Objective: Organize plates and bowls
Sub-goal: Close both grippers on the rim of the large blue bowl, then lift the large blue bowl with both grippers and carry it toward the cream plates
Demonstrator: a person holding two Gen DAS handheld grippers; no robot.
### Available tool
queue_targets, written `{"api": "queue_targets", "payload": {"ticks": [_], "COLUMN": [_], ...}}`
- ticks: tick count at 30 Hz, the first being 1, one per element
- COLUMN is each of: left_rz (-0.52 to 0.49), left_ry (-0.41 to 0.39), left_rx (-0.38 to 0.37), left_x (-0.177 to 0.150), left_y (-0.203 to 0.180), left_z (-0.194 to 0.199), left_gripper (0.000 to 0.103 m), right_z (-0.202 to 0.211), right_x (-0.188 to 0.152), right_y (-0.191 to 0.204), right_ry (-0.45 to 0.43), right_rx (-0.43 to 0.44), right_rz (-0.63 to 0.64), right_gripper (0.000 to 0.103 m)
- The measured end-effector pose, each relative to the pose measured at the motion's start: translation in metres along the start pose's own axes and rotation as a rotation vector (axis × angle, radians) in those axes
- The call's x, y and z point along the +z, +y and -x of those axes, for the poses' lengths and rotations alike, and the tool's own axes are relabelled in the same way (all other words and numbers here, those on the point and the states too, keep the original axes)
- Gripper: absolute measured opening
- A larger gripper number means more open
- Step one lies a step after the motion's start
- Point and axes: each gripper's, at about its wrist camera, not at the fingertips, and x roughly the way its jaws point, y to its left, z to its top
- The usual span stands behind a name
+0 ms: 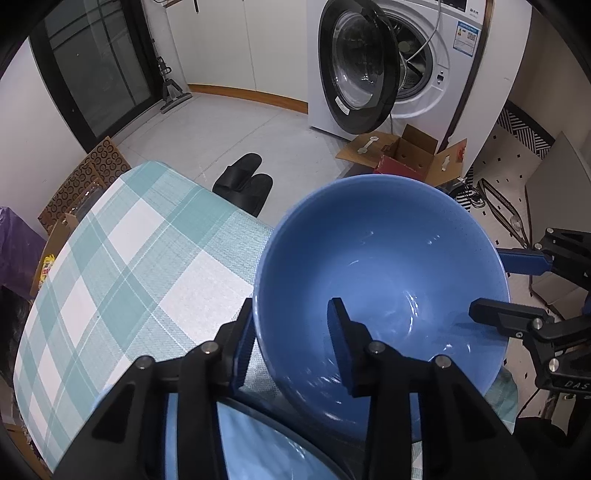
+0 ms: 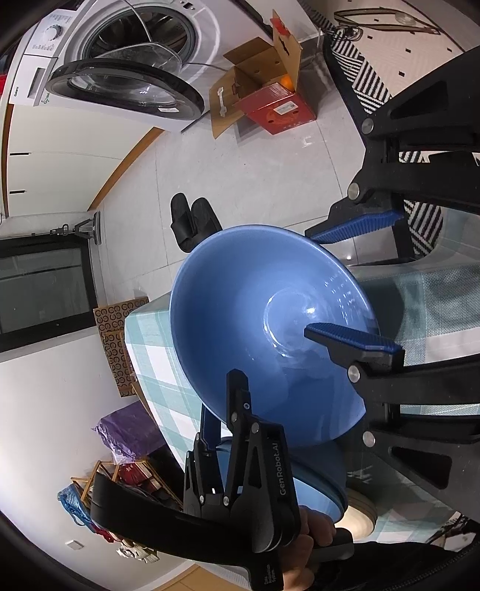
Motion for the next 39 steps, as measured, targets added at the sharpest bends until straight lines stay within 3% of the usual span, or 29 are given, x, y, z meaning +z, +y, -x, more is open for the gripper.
{"api": "queue_targets", "payload": {"ticks": [16, 39], "left_rz": [0.022, 0.04], "left_ry": [-0.012, -0.061], "left_rx": [-0.004, -0.008], "left_x": [-0.003, -0.004], "left_y": [0.001, -0.002], "left_z": [0.004, 0.021], "left_gripper": [0.026, 0.025], "right_z": [-0.001, 0.018], "right_x": [-0.002, 0.003], "right_y": [-0.014, -0.014], "right_ry": [-0.013, -0.053], "right_rx": [-0.028, -0.047], "right_rz": [-0.044, -0.052], "right_gripper": [0.027, 0.026]}}
